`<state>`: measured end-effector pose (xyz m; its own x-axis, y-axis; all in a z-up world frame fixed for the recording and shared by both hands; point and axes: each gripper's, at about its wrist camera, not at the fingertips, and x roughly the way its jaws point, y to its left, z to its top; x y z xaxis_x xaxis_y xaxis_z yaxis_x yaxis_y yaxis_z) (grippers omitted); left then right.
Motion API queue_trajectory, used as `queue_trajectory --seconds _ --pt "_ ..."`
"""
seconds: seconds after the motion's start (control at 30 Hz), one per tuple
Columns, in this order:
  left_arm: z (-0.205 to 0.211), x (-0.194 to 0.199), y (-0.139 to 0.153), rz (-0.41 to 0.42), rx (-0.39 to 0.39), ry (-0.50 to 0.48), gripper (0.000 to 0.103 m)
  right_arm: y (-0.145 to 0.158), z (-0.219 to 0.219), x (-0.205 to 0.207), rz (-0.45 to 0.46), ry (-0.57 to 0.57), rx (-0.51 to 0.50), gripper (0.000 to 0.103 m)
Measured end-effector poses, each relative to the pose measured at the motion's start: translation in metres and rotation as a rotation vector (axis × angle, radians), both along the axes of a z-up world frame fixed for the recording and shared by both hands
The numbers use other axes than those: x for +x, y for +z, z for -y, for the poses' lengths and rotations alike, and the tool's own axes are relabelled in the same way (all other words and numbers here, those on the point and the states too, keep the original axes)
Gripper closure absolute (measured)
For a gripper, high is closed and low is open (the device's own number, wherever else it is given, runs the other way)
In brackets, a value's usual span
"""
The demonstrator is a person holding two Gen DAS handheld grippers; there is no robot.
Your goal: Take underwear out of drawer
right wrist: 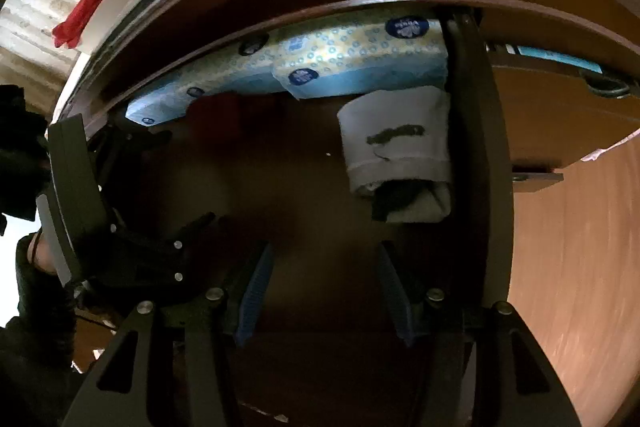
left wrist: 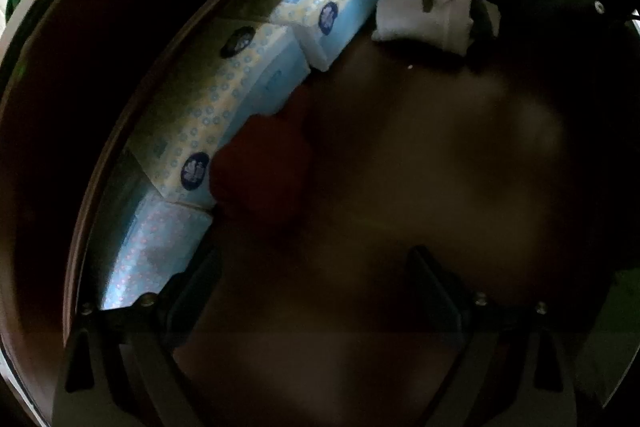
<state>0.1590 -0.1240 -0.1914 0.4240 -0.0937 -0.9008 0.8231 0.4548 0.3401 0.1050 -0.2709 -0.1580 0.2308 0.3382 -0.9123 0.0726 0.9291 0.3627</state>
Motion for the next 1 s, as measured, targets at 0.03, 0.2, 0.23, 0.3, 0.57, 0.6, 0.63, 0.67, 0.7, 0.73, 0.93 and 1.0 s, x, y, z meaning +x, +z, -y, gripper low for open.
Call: queue_trajectory --seconds 0.03,0.2,0.23,0.3,0.57,0.6,0.63,0.67,0.7,0.73,0.93,1.0 --pt "0.001 0.001 0.000 -0.001 -0.001 -0.002 0.008 -0.001 0.000 0.000 -0.001 -0.002 -0.003 0.047" --pt "0.013 0.011 0.002 0.008 0.003 -0.020 0.008 0.001 -0.002 0.001 0.017 -0.004 -0.013 0.047" --pt "0.015 0.012 0.002 0.010 0.003 -0.023 0.008 0.001 -0.002 0.000 0.017 -0.003 -0.011 0.047" --pt "0.021 0.018 0.001 0.017 0.007 -0.029 0.008 0.002 -0.001 0.000 0.021 0.000 -0.013 0.047" --pt "0.031 0.040 0.005 -0.026 -0.052 -0.017 0.009 0.004 0.004 -0.003 0.029 -0.017 -0.008 0.047" --pt "0.031 0.042 0.005 -0.030 -0.056 -0.012 0.009 0.004 0.004 -0.002 0.028 -0.019 -0.006 0.047" --pt "0.031 0.045 0.006 -0.038 -0.060 -0.003 0.009 0.004 0.004 -0.002 0.027 -0.020 -0.004 0.047" --pt "0.031 0.046 0.006 -0.042 -0.064 0.002 0.009 0.004 0.004 -0.003 0.027 -0.019 -0.002 0.047" --pt "0.031 0.048 0.007 -0.048 -0.072 0.006 0.011 0.004 0.005 -0.003 0.028 -0.018 0.000 0.047" --pt "0.030 0.050 0.008 -0.062 -0.083 0.013 0.013 0.004 0.005 -0.003 0.029 -0.019 0.002 0.047" --pt "-0.025 0.061 0.004 -0.233 -0.190 0.041 0.050 0.008 0.008 -0.003 0.050 -0.026 0.007 0.047" --pt "-0.029 0.060 0.005 -0.248 -0.197 0.041 0.055 0.008 0.007 -0.002 0.052 -0.026 0.007 0.047"
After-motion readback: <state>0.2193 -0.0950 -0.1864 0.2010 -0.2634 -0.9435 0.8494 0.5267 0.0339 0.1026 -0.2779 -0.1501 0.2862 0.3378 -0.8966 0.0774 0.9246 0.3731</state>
